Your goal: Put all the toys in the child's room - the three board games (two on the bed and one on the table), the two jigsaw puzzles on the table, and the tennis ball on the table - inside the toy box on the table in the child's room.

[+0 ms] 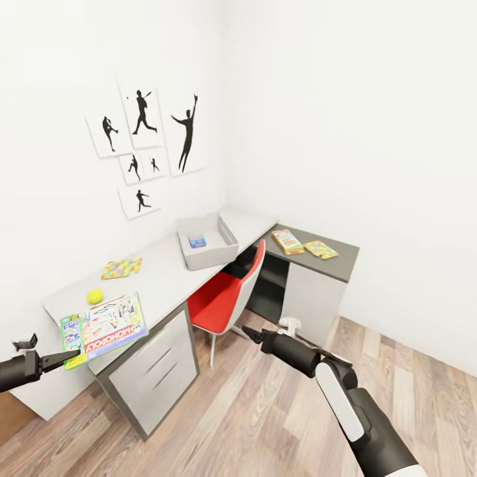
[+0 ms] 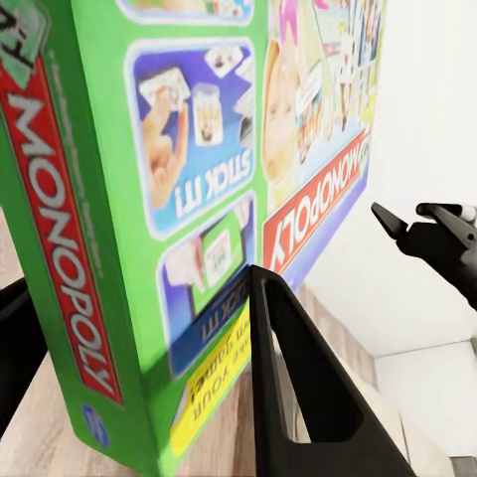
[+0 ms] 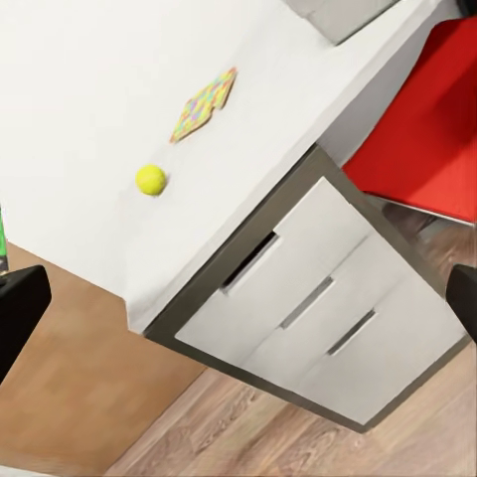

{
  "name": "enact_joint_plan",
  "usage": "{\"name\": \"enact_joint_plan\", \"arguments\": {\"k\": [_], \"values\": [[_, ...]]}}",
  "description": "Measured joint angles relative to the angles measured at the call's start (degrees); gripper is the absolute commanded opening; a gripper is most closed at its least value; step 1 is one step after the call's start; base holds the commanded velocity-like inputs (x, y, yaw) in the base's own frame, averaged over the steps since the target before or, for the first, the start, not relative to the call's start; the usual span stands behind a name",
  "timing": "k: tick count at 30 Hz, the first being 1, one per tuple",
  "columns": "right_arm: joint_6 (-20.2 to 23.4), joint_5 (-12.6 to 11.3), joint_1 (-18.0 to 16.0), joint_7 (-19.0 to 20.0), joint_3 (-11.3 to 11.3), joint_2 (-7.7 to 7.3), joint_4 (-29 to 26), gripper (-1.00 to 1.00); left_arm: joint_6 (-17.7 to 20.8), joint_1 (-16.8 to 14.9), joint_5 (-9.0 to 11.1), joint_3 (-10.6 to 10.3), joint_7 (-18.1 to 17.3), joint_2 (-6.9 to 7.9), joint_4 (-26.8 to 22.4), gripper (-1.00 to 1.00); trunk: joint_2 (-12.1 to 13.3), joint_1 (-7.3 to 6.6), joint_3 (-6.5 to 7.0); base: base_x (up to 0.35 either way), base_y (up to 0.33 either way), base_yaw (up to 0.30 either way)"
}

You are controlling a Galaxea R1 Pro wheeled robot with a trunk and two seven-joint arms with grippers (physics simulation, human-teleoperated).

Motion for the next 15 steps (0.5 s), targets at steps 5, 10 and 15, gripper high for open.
{"name": "enact_joint_plan", "arguments": {"k": [5,10,15], "values": [[0.1,0.0,-0.02,-0.05,0.02,-0.15,-0.55,1.0,0.0,0.01,0.01,-0.02,0.04,0.01,0.0,-1.0,0.0,0.0,0.23,0.283,-0.218,0.168],[2.33,-0.13,-0.04,-0.13,-0.07,-0.42,-6.14,1.0,0.01,0.0,-0.03,-0.03,0.08,0.0,0.01,-1.0,0.0,0.0,0.32,0.285,-0.212,0.054],[9.71,-0.55,-0.04,-0.21,-0.76,-0.48,-11.91,1.0,0.01,0.0,-0.05,0.04,0.02,0.0,0.0,-1.0,0.0,0.0,0.33,0.301,-0.143,0.006]]}}
